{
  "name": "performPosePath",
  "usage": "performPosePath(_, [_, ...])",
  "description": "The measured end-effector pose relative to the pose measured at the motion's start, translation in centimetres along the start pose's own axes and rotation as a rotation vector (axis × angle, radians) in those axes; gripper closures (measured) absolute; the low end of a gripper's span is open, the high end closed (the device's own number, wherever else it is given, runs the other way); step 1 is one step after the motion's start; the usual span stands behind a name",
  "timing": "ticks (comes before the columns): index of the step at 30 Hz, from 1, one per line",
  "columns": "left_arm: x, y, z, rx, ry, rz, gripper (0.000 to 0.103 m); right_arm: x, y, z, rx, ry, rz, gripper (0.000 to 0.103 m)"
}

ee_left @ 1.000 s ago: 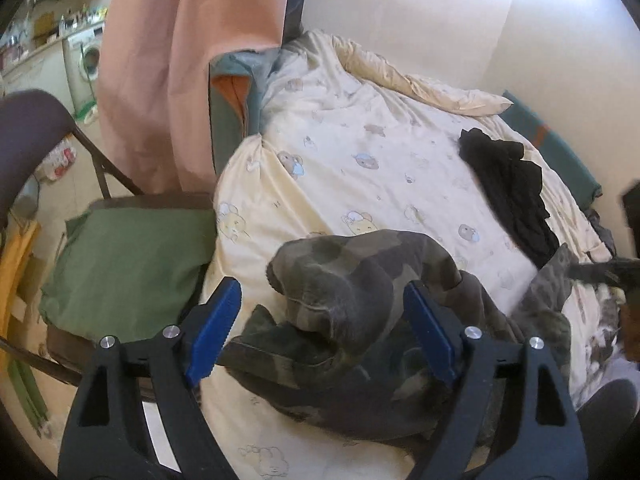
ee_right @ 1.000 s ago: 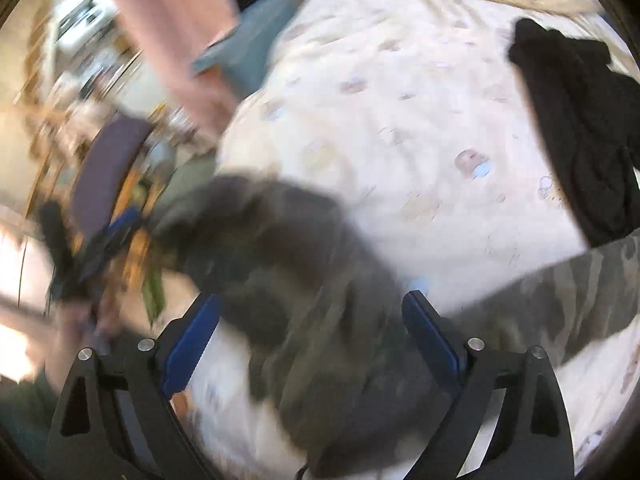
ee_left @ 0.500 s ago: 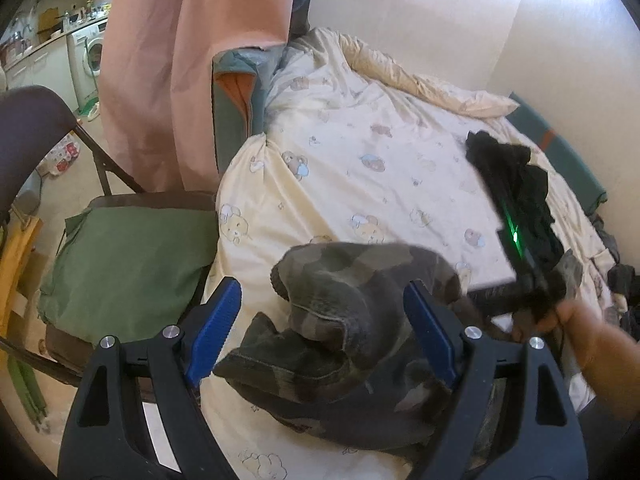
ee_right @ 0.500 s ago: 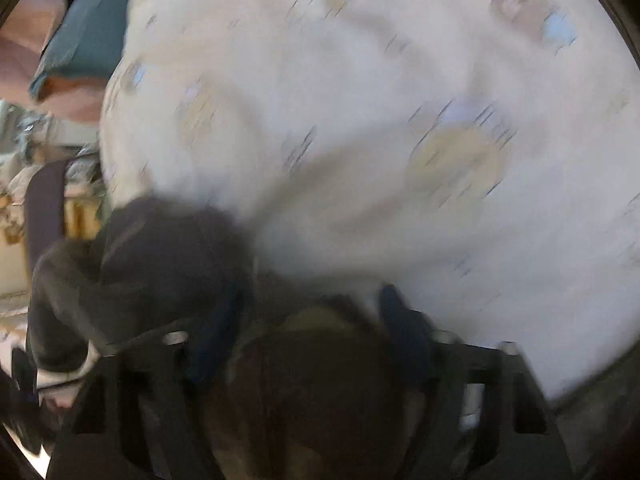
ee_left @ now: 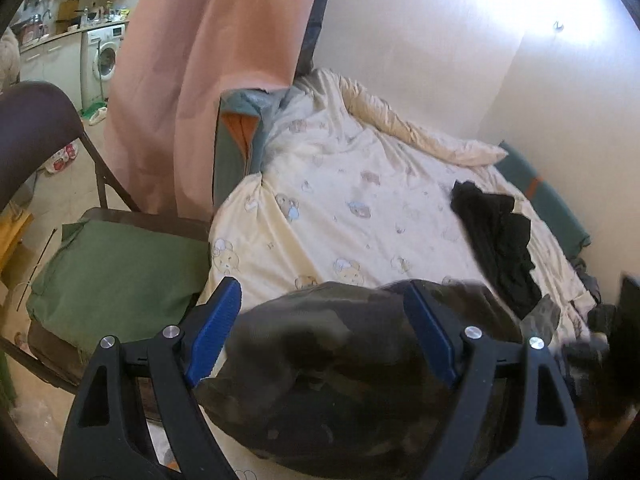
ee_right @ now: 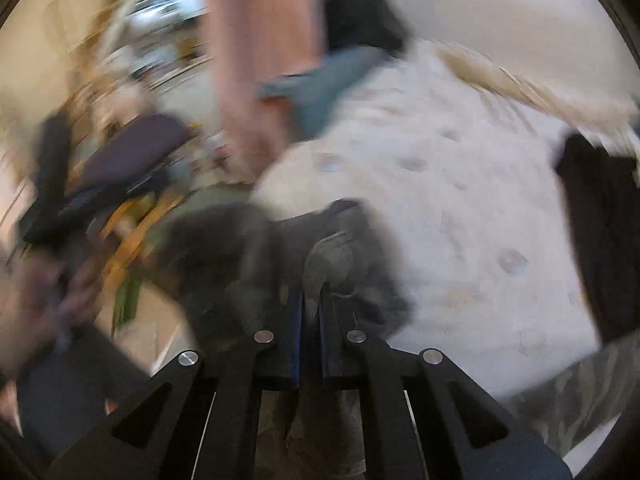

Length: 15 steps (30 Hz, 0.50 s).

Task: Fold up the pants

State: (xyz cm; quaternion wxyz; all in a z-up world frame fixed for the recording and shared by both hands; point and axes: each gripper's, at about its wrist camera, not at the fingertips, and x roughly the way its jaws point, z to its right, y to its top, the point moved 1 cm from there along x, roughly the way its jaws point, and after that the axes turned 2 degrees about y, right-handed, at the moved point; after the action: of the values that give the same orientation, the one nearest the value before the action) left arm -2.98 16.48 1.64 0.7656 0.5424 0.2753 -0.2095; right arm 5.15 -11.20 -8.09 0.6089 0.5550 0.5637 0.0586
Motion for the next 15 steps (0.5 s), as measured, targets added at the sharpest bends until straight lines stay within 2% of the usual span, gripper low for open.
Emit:
performPosePath(1, [0.0, 0.0, -0.1, -0.002, 0.003, 0.0, 0.022, -0.4, -0.8, -1.2, -0.026, 0.039, -0.012, 0.097])
performPosePath(3, [0.0, -0.1, -0.5, -0.011, 0.01, -0.011, 0.022, 0.2, -2.9, -3.9, -0.047, 0.169, -0.103, 0.097])
performPosePath(6, [0.7, -0.6, -0.6, -0.004, 0.006, -0.058, 0.022, 2.6, -7.2, -8.4, -0.147, 0.251, -0.261, 0.096])
performPosePath(9, [2.1, -2.0, 0.2, 0.046, -0.008, -0.145, 0.022, 5.7, -11.1, -10.6, -0.106, 0.34, -0.393, 0.096])
performPosePath(11, [3.3, -3.1, 0.7, 0.068, -0.003, -0.207, 0.022, 7.2, -12.8, -11.4, -0.087, 0.363, -0.477, 0.095])
performPosePath(13, [4.6, -4.1, 0.9, 0.075, 0.021, -0.264, 0.022, 8.3, -14.5, -12.3, -0.121, 0.326, -0.558, 0.092])
performPosePath(15, [6.8, -5.5, 1.3, 0.105, 0.05, -0.368, 0.022, 8.6, -14.9, -12.1, -0.124, 0.3, -0.602, 0.091])
